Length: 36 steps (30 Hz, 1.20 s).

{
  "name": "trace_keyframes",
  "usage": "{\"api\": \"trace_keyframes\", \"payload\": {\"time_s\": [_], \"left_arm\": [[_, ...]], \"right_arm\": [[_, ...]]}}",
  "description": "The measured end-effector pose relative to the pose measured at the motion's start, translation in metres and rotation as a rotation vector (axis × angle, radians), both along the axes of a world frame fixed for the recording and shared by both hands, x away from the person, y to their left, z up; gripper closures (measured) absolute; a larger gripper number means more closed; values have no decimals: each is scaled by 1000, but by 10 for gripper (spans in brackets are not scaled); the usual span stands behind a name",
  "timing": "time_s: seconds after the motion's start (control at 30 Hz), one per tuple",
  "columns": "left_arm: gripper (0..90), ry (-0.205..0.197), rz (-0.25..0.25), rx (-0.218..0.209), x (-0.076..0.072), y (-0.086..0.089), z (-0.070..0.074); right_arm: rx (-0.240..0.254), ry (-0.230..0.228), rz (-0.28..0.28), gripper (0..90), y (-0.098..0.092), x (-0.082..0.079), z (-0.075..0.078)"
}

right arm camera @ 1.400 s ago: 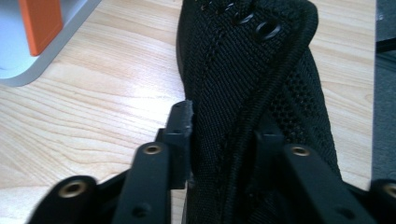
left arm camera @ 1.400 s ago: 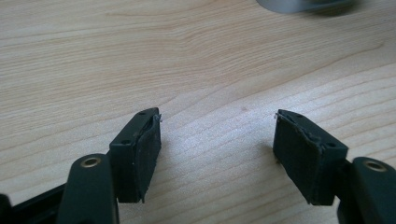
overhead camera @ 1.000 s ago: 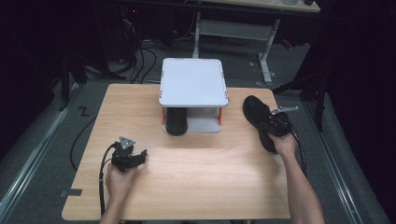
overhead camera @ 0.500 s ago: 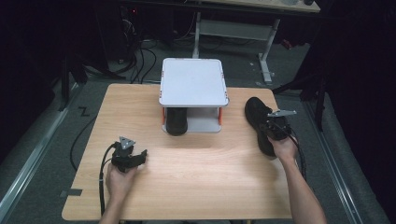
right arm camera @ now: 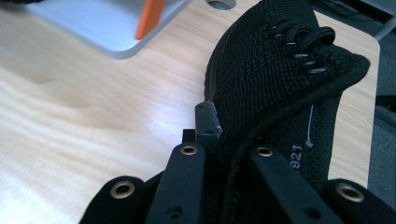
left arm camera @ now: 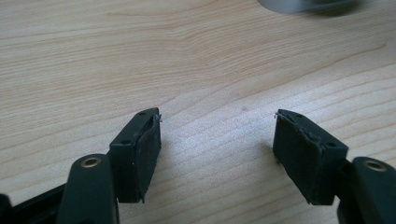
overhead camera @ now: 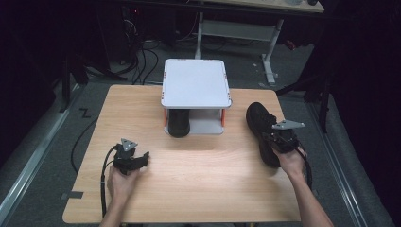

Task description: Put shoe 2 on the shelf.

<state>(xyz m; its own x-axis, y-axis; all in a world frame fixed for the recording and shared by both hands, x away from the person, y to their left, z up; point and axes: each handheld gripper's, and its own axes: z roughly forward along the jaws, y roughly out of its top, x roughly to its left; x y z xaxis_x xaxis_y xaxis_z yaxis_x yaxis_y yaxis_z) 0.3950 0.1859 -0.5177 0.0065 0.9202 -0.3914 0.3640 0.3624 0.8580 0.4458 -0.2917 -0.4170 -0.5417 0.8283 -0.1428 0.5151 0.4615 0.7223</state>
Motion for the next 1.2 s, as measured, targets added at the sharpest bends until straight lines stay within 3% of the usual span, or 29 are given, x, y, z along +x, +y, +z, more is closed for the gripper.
{"api": "trace_keyframes", "payload": {"time_s": [0.33, 0.5, 0.73, 0.93, 1.2], "left_arm": [[307, 2, -6, 1, 0, -1, 0], [258, 10, -24, 2, 0, -2, 0], [204, 18, -32, 4, 0, -3, -1], [152, 28, -16, 11, 1, -4, -2], [158, 48, -11, 20, 3, -6, 0]], "right_arm": [[-8, -18, 72, 885, 15, -31, 4], [-1, 8, 123, 886, 26, -47, 4], [10, 10, 163, 885, 38, -63, 4], [-5, 21, 201, 884, 55, -66, 4], [11, 19, 240, 884, 79, -67, 8]]}}
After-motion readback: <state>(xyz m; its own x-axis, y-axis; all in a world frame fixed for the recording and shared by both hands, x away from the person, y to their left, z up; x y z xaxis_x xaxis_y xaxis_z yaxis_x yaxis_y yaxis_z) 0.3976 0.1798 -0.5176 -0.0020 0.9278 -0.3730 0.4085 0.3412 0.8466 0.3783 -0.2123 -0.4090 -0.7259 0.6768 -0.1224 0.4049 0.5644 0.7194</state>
